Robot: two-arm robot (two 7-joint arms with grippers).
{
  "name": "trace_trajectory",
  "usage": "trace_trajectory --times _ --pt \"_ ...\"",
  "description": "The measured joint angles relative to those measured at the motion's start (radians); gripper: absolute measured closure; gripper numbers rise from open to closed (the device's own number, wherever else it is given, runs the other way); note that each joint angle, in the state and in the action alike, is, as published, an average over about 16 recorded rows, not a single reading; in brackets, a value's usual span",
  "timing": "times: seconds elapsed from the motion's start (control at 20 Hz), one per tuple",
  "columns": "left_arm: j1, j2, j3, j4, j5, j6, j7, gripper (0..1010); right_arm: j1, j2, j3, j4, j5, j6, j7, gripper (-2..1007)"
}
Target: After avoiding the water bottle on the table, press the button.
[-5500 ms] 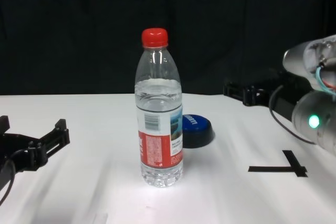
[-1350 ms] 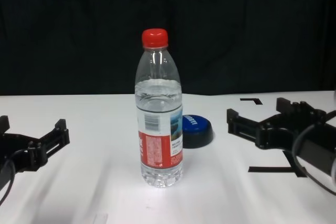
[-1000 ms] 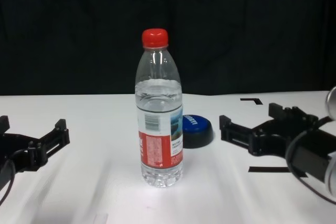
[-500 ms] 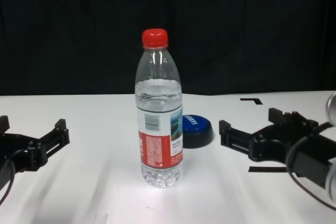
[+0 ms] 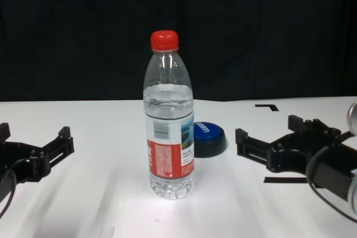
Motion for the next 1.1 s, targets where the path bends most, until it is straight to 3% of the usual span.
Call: trace_trajectory --times 1.1 --pt "0.0 0.0 0.0 0.0 0.0 0.0 0.0 7 0.001 -0.001 0.0 0.001 0.002 0.0 0.002 2"
